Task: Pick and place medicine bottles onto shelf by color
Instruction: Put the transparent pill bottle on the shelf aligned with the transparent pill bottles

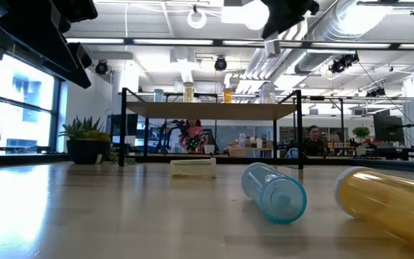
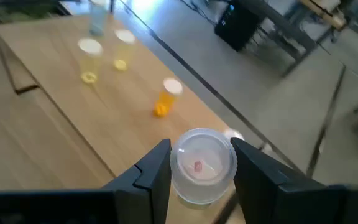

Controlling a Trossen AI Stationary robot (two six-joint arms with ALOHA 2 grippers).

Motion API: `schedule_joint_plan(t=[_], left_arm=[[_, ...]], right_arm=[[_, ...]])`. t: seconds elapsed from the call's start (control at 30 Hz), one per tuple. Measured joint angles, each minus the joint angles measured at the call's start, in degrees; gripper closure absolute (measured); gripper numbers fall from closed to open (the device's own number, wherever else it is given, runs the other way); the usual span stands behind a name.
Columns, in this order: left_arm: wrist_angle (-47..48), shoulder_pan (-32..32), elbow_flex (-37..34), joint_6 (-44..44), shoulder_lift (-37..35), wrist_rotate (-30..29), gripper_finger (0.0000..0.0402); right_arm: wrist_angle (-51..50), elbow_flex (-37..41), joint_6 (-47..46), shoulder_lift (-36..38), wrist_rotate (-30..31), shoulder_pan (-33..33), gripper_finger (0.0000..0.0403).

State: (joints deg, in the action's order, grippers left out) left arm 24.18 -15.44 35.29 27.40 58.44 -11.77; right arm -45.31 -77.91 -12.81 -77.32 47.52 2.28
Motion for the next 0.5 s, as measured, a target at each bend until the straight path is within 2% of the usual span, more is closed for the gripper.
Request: schedule_joint_plan(t=[0.1,0.2,0.3,0.5], left_arm=[[0.0,0.0,0.0,-0.1,0.0,0.0,0.0204],[0.0,0.0,0.0,-0.1,0.0,0.0,0.0204],[0.2,0.0,0.0,-0.1,0.0,0.0,0.0204],[0.4,0.0,0.0,-0.1,0.0,0.0,0.0204]], right_arm=[[-3.2,0.3,-3.5,0.0,0.5,-0.2,0.0273],[-2.1,4.5,-5.1,0.6,1.6,-0.9,0.0273],[3.3,10.4,-5.2,1.9,3.1,-1.3,0.0274],[13.5,19.2,-5.0,3.8,1.7,0.0,0.0274]])
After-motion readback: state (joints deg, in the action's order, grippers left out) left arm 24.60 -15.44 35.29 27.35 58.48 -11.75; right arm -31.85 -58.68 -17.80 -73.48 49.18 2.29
